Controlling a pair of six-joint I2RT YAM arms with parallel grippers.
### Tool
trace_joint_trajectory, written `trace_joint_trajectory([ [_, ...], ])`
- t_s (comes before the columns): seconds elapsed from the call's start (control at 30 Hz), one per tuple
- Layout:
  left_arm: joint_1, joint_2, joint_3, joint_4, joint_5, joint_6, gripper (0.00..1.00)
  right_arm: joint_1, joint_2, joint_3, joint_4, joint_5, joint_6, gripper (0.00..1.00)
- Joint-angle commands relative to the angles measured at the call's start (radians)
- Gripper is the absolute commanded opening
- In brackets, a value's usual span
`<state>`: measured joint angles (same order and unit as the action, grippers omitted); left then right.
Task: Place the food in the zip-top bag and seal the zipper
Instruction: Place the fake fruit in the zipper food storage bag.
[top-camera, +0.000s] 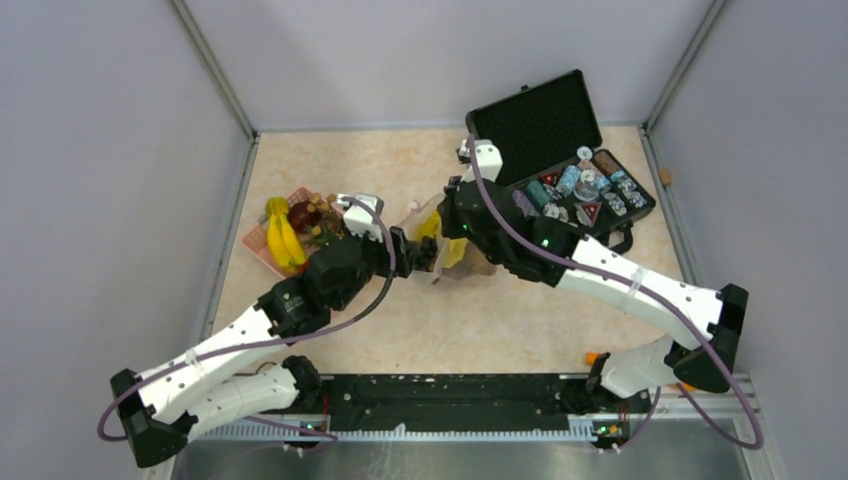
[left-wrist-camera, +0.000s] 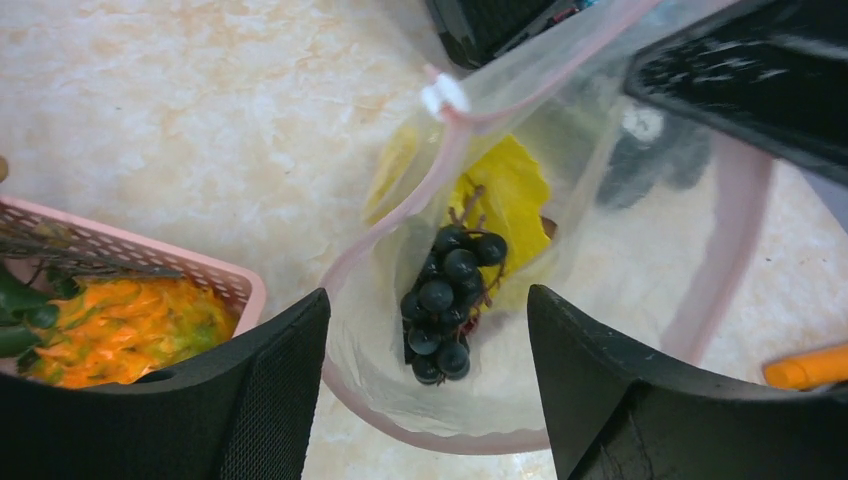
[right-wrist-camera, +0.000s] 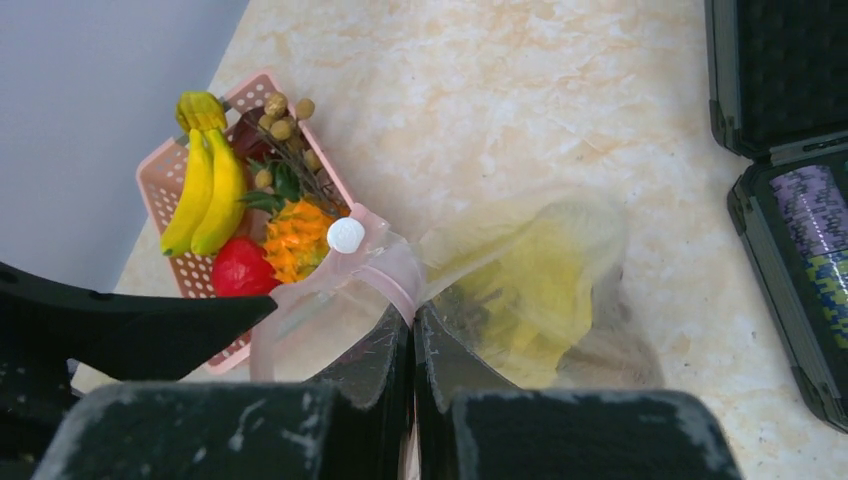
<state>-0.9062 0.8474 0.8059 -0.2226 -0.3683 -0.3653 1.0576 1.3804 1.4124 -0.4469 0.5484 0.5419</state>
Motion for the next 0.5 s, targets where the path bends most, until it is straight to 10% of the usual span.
trace_joint_trajectory([
  [0.0, -0.003, -0.001, 0.031, -0.017, -0.083, -0.009, 0.74, 0.017, -0.076, 0.025, 0.053, 0.076, -0.014, 0.0],
  [0.47, -0.003, -0.01, 0.094, -0.047, -0.098, 0.006, 0.94, 0.017, -0.014, 0.029, 0.027, 0.035, -0.022, 0.0],
])
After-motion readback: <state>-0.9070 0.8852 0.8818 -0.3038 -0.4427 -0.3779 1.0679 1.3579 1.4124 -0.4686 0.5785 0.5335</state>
